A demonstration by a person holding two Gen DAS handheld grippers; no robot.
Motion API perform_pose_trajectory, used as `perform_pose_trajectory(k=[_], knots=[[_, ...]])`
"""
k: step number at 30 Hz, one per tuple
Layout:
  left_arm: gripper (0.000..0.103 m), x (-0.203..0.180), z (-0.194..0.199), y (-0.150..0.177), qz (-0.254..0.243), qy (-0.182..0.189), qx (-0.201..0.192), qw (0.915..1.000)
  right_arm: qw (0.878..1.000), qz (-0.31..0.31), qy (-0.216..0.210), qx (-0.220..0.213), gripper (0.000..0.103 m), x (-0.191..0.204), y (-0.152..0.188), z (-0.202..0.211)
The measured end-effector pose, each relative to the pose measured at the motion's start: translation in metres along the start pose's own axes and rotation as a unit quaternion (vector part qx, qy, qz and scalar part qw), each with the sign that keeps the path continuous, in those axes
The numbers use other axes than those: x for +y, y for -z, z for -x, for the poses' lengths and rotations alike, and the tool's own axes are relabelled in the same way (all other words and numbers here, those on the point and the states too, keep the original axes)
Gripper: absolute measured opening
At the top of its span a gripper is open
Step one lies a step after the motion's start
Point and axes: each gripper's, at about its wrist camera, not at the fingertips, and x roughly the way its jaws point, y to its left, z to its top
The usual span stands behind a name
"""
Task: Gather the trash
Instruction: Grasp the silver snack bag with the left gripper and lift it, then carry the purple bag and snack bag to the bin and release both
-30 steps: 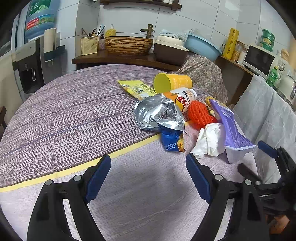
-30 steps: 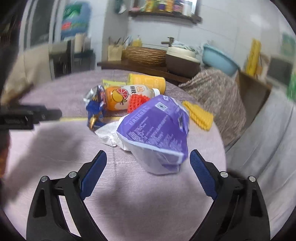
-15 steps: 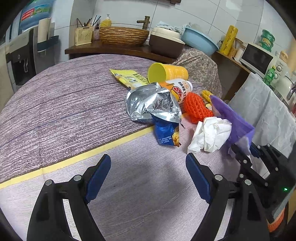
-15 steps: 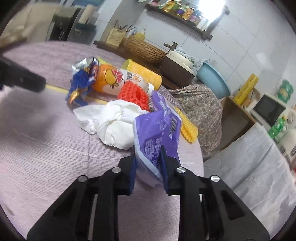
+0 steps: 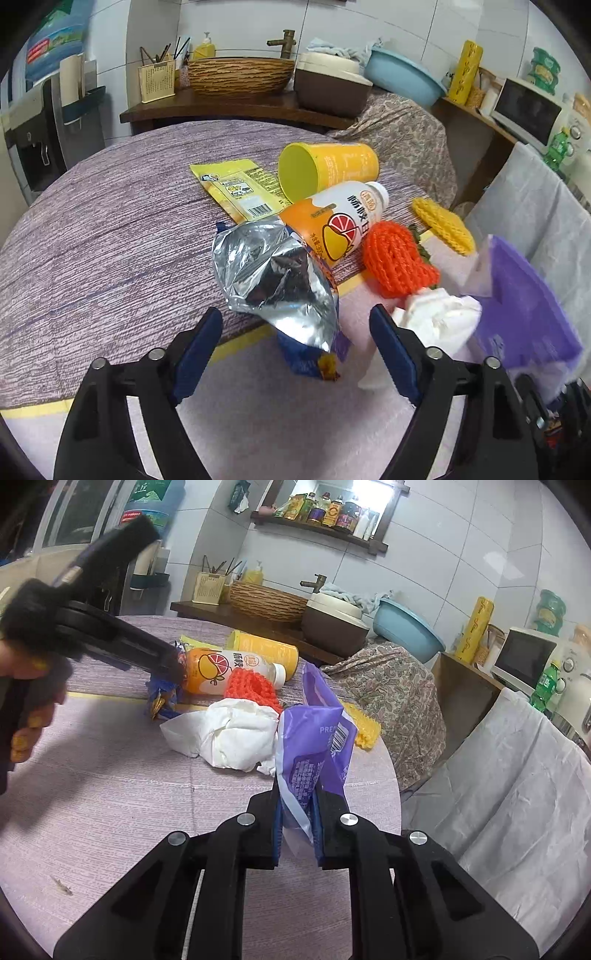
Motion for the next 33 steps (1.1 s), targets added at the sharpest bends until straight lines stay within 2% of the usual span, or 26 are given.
perform_pose_trajectory(k=[2, 3, 10, 12, 15, 18, 23, 27, 33], knots=[[0.053, -0.001, -0.009, 0.001, -0.005, -0.017, 0.010, 0.9998, 1.000, -0.005, -0.001, -0.001, 0.014, 0.000, 0.002, 0.001], [0.048, 0.001, -0.012, 0.002, -0.002, -0.016, 0.014, 0.9998, 1.000, -0.008, -0.002, 0.000, 0.014, -0.001, 0.003, 0.002], [0.039, 0.020, 0.008, 0.013, 0.018, -0.002, -0.004, 0.9998, 0.999, -0.047, -0.017, -0.004, 0.014, -0.012, 0.009, 0.006], [0.030, 0.026, 0.017, 0.019, 0.028, 0.012, -0.011, 0.9995, 0.998, -0.062, -0.026, -0.006, 0.014, -0.016, 0.011, 0.007], [0.029, 0.038, 0.041, 0.029, 0.035, 0.025, -0.038, 0.9983, 0.996, -0.083, -0.036, -0.009, 0.014, -0.022, 0.015, 0.010], [0.028, 0.042, 0.059, 0.038, 0.033, 0.023, -0.058, 0.9975, 0.994, -0.099, -0.043, -0.010, 0.014, -0.027, 0.017, 0.011], [0.027, 0.044, 0.084, 0.050, 0.036, 0.041, -0.077, 0.9955, 0.989, -0.129, -0.065, -0.015, 0.014, -0.032, 0.024, 0.017], [0.027, 0.033, 0.094, 0.056, 0.025, 0.051, -0.086, 0.9947, 0.985, -0.155, -0.077, -0.029, 0.014, -0.036, 0.032, 0.028], [0.027, -0.014, 0.099, 0.059, -0.012, 0.105, -0.085, 0.9908, 0.979, -0.190, -0.063, -0.046, 0.014, -0.056, 0.040, 0.044]])
